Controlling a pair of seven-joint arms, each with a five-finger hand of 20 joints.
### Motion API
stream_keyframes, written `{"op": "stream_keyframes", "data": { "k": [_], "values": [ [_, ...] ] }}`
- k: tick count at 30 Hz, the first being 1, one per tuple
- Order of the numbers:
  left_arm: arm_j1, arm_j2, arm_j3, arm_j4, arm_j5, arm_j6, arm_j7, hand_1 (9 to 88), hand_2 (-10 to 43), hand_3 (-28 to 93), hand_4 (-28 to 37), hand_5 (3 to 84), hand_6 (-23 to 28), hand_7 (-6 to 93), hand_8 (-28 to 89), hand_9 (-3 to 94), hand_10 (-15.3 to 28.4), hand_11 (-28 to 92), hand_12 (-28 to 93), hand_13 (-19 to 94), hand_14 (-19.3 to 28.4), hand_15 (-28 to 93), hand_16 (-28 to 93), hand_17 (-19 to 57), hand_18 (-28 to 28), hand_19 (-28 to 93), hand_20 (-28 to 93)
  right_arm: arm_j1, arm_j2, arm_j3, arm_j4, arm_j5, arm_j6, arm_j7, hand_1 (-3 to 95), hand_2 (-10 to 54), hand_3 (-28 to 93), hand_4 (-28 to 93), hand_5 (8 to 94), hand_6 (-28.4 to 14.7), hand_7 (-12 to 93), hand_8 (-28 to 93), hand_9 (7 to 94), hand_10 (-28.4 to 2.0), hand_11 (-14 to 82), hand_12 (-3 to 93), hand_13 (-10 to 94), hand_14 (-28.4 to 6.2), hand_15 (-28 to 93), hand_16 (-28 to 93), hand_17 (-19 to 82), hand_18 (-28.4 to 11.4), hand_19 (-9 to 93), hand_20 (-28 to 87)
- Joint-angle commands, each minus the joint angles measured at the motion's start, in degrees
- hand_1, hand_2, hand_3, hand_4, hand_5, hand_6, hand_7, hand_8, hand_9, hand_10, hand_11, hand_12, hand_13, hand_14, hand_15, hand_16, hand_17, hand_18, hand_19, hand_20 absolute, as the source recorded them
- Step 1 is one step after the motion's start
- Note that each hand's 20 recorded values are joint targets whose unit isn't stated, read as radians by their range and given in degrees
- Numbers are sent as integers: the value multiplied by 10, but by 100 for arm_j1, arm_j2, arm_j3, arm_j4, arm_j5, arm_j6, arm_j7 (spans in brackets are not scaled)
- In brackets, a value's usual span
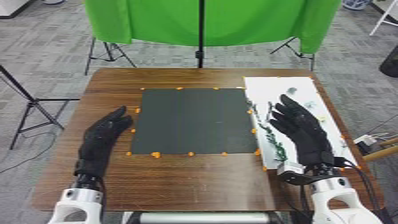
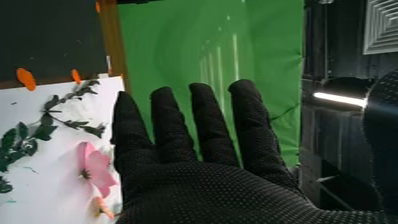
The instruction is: Arrange flowers
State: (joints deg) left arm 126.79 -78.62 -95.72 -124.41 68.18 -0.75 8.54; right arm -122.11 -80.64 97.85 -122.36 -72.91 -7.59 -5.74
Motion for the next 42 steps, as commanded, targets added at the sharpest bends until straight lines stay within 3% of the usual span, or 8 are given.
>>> {"op": "stream_keyframes", "data": {
  "k": [1, 8, 11, 14, 19, 25, 29, 42],
  "values": [
    [53, -43, 84, 8, 198, -87, -135, 266, -51, 652, -200, 441, 19, 102, -65, 431, 117, 155, 140, 351, 145, 105, 48, 55, 131, 28, 220, -40, -30, -3, -5, -21, -11, -27, 132, -68, 752, -172, 337, -14, 112, -87, 356, -133, 29, 101, 276, -145, 80, 105, 163, -168, 65, 243],
    [6, -21, 123, 22, 184, -48, -133, 268, -52, 650, -198, 442, 20, 100, -62, 432, 116, 153, 144, 350, 144, 104, 51, 52, 131, 27, 215, -52, -9, -82, -23, -187, 373, -243, 145, -79, 754, -173, 339, -15, 115, -86, 360, -137, 34, 107, 281, -134, 83, 109, 167, -164, 71, 249],
    [31, -26, 126, 16, 180, -16, -127, 268, -52, 650, -197, 442, 20, 100, -62, 432, 116, 153, 145, 350, 144, 104, 51, 51, 131, 27, 215, -51, 176, -539, -169, -1806, 2201, -120, 216, -94, 746, -185, 390, -7, 166, -109, 437, -139, 56, 151, 363, -124, 125, 136, 222, -161, 165, 315],
    [73, -39, 126, 6, 171, -5, -157, 267, -52, 649, -196, 442, 20, 99, -61, 432, 116, 152, 145, 349, 145, 103, 51, 51, 131, 26, 214, -16, 299, -592, -112, -4478, 2874, 436, 292, -95, 715, -194, 484, -7, 217, -123, 549, -148, 153, 189, 541, -124, 191, 212, 304, -156, 360, 404],
    [106, -37, 118, -3, 170, -5, -195, 268, -52, 649, -197, 442, 20, 100, -60, 433, 116, 153, 145, 349, 145, 102, 51, 50, 131, 26, 214, -160, 589, -394, -384, -6348, 2172, 1530, 283, -95, 565, -278, 607, -36, 202, -86, 638, -174, 226, 236, 649, -144, 400, 242, 363, -193, 655, 477],
    [60, 18, 101, -14, 175, -13, -235, 268, -52, 647, -197, 442, 19, 98, -60, 434, 116, 154, 145, 350, 146, 103, 51, 50, 131, 28, 214, -173, 1237, -486, -503, -7182, 1450, 2261, 394, -95, 230, -236, 650, -47, 183, -66, 674, -181, 234, 249, 683, -143, 521, 248, 411, -203, 777, 489],
    [45, 16, 110, -21, 196, -48, -282, 268, -52, 646, -198, 443, 20, 98, -60, 434, 115, 154, 145, 351, 145, 103, 51, 50, 131, 29, 214, -37, 1639, -618, -491, -7307, 848, 2589, 269, -95, 551, -281, 658, -53, 171, -60, 681, -185, 228, 252, 697, -135, 553, 243, 438, -194, 811, 472],
    [69, 47, 112, -40, 199, -56, -358, 269, -53, 644, -197, 443, 23, 96, -60, 432, 117, 156, 144, 351, 146, 104, 53, 47, 132, 33, 213, 323, 2120, -1129, -52, -7514, 571, 2896, 306, -95, 596, -282, 663, -68, 146, -53, 703, -187, 216, 238, 745, -107, 568, 251, 518, -151, 849, 452]
  ]
}}
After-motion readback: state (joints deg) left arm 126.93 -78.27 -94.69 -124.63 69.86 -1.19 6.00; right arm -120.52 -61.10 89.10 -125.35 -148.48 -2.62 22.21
